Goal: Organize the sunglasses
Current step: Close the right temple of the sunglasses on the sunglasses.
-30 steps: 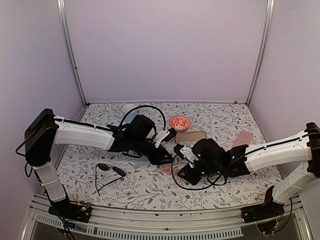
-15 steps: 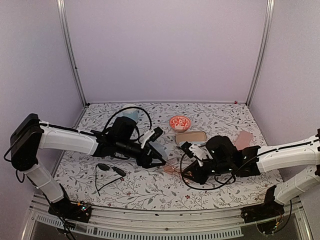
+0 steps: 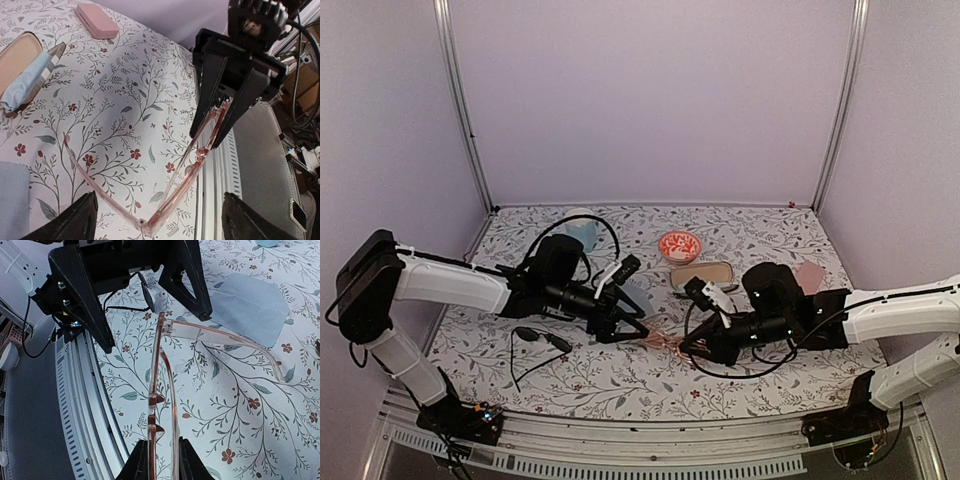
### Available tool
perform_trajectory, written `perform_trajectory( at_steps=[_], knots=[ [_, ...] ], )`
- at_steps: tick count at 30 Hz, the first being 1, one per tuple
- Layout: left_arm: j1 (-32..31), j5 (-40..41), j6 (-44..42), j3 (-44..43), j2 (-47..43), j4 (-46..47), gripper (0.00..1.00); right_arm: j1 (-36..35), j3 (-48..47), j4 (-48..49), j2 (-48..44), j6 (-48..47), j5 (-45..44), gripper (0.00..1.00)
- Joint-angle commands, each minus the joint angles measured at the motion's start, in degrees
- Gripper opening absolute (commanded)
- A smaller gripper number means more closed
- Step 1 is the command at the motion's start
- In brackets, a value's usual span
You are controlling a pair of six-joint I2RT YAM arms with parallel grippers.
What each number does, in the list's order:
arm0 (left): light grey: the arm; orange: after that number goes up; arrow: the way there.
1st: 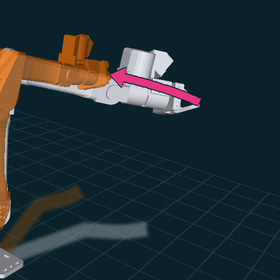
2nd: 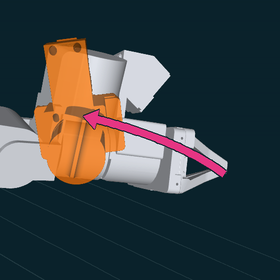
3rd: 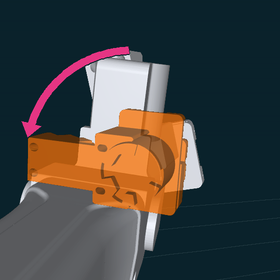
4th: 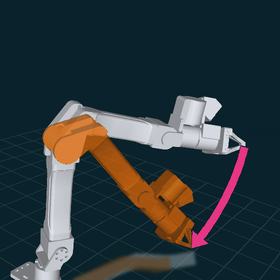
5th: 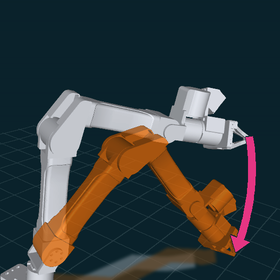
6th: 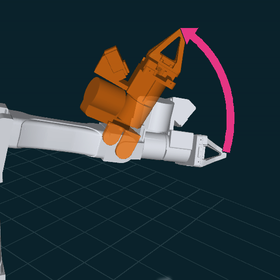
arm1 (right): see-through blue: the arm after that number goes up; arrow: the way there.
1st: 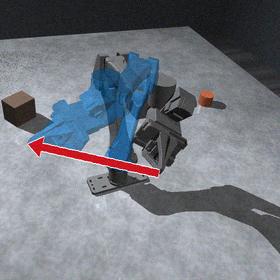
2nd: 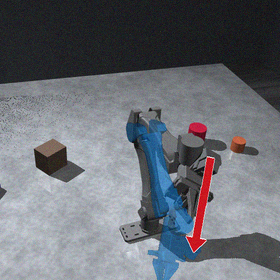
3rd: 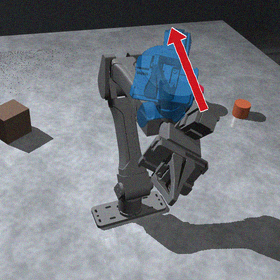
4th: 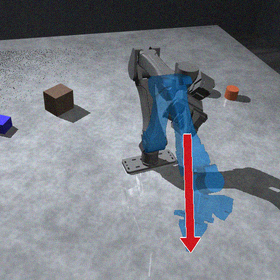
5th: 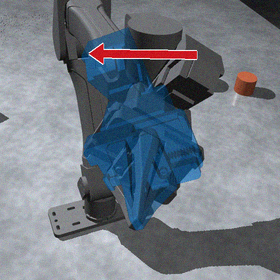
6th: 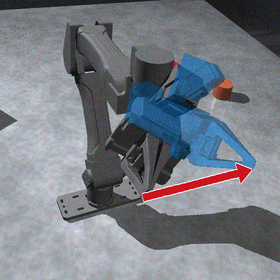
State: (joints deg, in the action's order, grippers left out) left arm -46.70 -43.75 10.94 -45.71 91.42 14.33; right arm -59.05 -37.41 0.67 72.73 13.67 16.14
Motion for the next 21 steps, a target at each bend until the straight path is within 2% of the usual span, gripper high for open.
perform_trajectory(
  at_steps=[1,9,21],
  knots=[
    [0.0,-2.3,-1.1,-1.5,1.4,0.2,0.87,0.7,0.8,3.6,-2.0,-0.1,1.7,0.21],
    [-0.9,-3.4,-1.0,-2.9,2.9,-0.9,0.86,0.8,1.1,5.9,-0.9,0.8,2.3,0.20],
    [-3.5,-6.8,-2.5,-5.7,4.3,-2.6,0.61,0.9,1.6,7.5,-0.5,1.6,2.1,0.20]
  ],
)
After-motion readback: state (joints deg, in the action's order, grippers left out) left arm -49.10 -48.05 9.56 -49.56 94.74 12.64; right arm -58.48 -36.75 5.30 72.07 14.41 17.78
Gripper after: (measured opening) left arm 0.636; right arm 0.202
